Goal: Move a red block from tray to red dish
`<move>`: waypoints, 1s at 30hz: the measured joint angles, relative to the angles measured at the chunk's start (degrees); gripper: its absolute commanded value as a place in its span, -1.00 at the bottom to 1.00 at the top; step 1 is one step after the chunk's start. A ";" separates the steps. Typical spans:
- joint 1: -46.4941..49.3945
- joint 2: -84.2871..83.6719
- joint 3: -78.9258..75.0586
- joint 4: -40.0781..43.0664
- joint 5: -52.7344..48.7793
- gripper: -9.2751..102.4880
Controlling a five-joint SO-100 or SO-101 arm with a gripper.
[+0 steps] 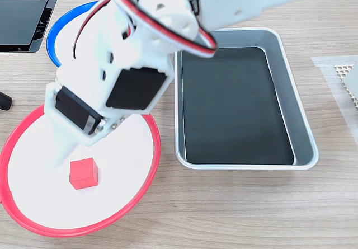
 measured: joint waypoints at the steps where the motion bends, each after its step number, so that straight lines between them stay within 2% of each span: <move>1: 0.35 2.02 0.00 -0.70 2.20 -0.43; 3: 1.05 5.80 0.00 -2.20 6.33 -0.51; 6: 3.34 13.80 0.00 -5.36 15.91 -0.84; 9: 5.10 18.37 0.97 -6.86 20.74 -0.84; 12: 10.02 26.63 6.24 -10.90 31.29 -0.84; 14: 13.62 34.19 16.70 -18.90 39.64 -0.84; 17: 15.21 40.34 24.87 -20.92 44.21 -0.84; 23: 16.88 57.30 53.26 -20.57 45.44 -0.84; 30: 17.40 81.56 85.17 -25.84 45.26 -0.84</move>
